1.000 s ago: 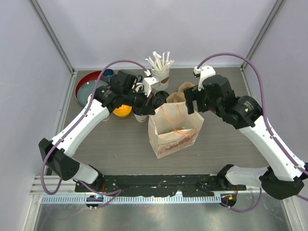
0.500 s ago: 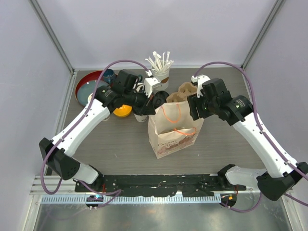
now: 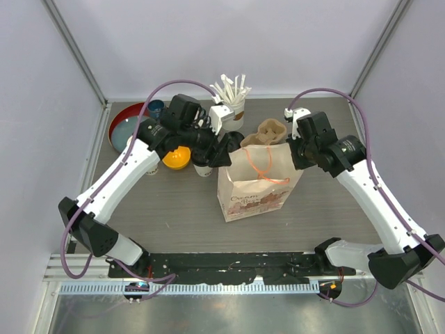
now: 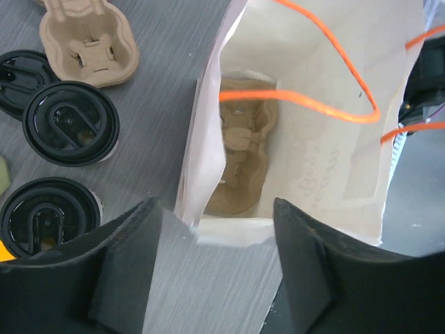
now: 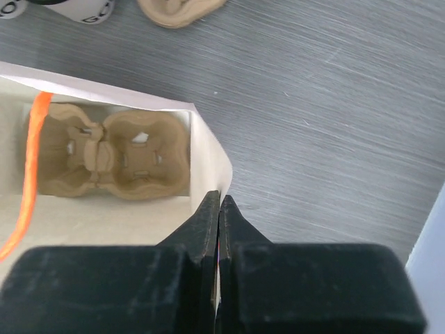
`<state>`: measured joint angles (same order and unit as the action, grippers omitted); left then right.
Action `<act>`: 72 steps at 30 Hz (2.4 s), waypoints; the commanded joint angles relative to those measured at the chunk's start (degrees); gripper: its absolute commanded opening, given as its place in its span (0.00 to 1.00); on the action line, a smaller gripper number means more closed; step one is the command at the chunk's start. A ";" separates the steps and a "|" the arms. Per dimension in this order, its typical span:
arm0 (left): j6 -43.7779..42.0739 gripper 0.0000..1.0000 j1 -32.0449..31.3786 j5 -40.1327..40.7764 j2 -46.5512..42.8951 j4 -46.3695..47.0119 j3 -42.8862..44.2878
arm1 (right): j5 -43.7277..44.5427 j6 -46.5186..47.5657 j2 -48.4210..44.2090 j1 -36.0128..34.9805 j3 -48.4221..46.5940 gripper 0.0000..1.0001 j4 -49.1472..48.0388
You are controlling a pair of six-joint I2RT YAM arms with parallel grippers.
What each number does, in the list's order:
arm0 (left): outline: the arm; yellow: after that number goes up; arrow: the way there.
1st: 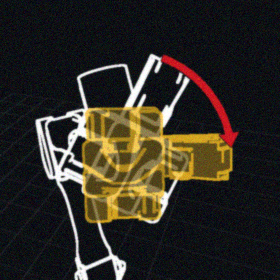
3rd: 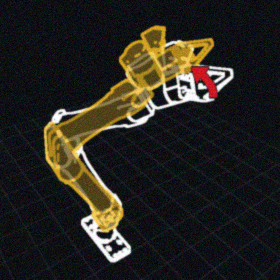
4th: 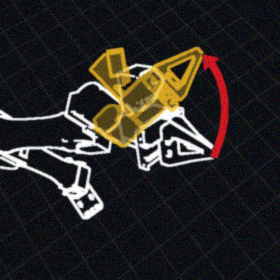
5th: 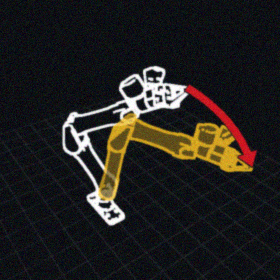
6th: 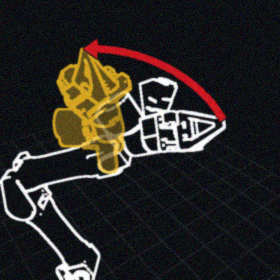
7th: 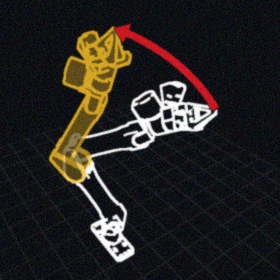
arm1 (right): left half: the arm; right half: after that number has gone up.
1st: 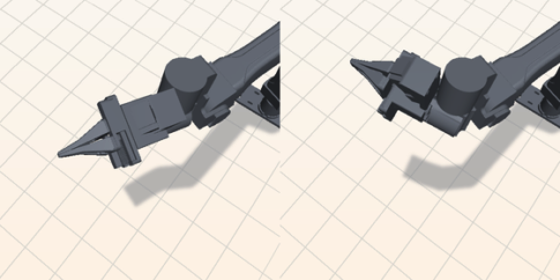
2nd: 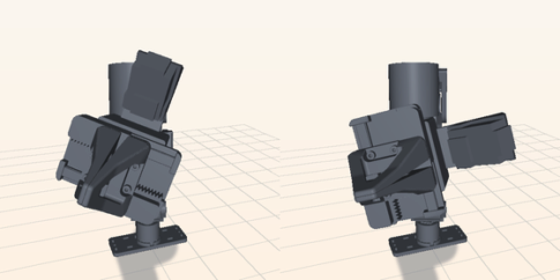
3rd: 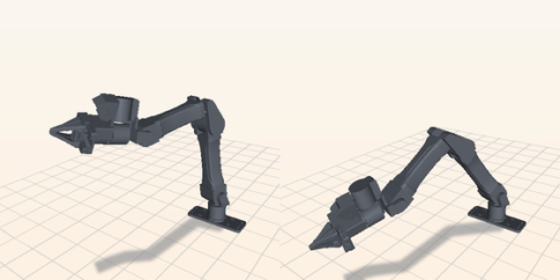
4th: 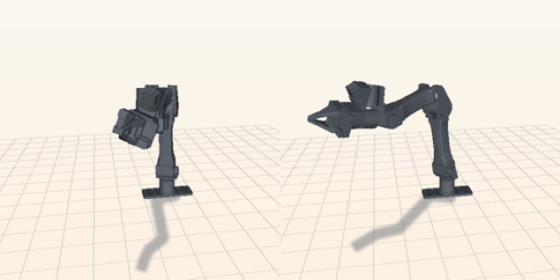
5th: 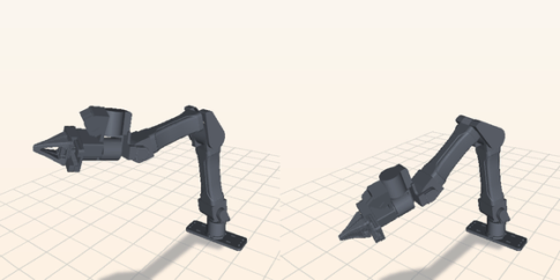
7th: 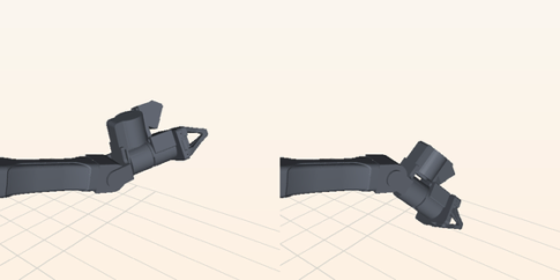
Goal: Pack the takeout coffee
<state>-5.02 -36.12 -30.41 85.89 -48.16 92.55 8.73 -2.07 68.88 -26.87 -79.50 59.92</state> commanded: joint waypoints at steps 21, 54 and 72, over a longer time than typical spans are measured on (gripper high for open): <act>0.97 0.85 6.32 8.00 -2.65 -0.79 -3.16 | 6.30 0.75 -1.38 6.13 -5.21 0.41 7.40; -1.40 0.86 28.11 2.91 -13.73 -4.13 -8.70 | -14.63 32.21 46.95 -16.97 -57.16 0.58 6.17; -1.40 0.86 28.82 -0.52 -13.90 -2.99 -11.08 | -3.98 30.37 55.83 -17.60 -50.66 0.44 8.20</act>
<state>-6.28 -7.75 -28.60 73.43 -52.53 81.67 2.39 28.38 123.83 -44.47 -130.89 68.23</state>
